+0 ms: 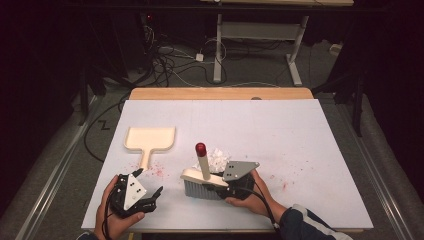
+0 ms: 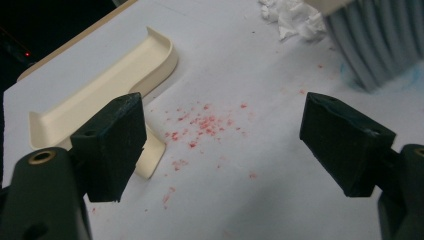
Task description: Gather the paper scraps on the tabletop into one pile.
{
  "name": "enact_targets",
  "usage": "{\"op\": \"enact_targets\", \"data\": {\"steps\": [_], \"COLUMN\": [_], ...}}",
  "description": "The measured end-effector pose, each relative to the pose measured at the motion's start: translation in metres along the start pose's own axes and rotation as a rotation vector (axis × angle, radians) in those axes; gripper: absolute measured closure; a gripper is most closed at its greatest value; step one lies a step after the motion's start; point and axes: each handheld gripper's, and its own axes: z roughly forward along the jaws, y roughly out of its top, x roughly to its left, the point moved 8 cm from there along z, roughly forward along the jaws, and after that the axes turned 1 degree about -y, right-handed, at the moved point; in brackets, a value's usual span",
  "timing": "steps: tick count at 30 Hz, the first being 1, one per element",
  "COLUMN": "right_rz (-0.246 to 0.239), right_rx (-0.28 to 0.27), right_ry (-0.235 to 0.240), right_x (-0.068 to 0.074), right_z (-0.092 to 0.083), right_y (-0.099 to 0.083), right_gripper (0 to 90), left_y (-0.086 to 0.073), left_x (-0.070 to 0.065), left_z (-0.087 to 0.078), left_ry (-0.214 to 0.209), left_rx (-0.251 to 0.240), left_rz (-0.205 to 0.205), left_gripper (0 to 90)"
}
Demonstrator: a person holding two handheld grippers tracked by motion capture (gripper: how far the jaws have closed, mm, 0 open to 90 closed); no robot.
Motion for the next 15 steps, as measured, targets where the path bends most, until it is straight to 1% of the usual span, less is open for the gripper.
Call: {"op": "enact_targets", "data": {"steps": [1, 3, 6, 8, 10, 11, 12, 15], "right_rz": [-0.005, -0.02, -0.007, 0.005, -0.001, 0.003, 0.005, 0.017], "right_rx": [0.002, 0.005, 0.004, -0.004, 0.0, -0.008, -0.016, -0.049], "right_ry": [-0.022, -0.047, -0.076, -0.068, -0.089, -0.088, -0.091, -0.076], "right_x": [-0.005, -0.013, -0.024, -0.028, -0.031, -0.032, -0.033, -0.031], "right_z": [0.0, 0.001, 0.002, 0.001, -0.003, -0.006, -0.009, -0.024], "right_y": [0.001, 0.002, 0.003, 0.003, 0.004, 0.005, 0.007, 0.013], "right_gripper": [67.1, 67.1, 67.1, 67.2, 67.6, 67.6, 67.6, 67.4], "left_y": [0.0, -0.001, -0.001, -0.001, -0.001, -0.001, -0.001, -0.002], "left_x": [0.0, -0.002, -0.003, -0.003, -0.003, -0.003, -0.004, -0.005], "left_z": [0.001, 0.001, 0.002, 0.002, 0.002, 0.003, 0.003, 0.003], "left_ry": [-0.002, -0.008, -0.012, -0.013, -0.017, -0.017, -0.019, -0.026], "left_rx": [0.003, 0.006, 0.008, 0.008, 0.011, 0.012, 0.013, 0.019], "left_rz": [0.001, 0.005, 0.007, 0.006, 0.008, 0.008, 0.009, 0.017], "left_gripper": [17.7, 17.8, 17.8, 17.9, 17.9, 17.9, 17.9, 17.9]}}
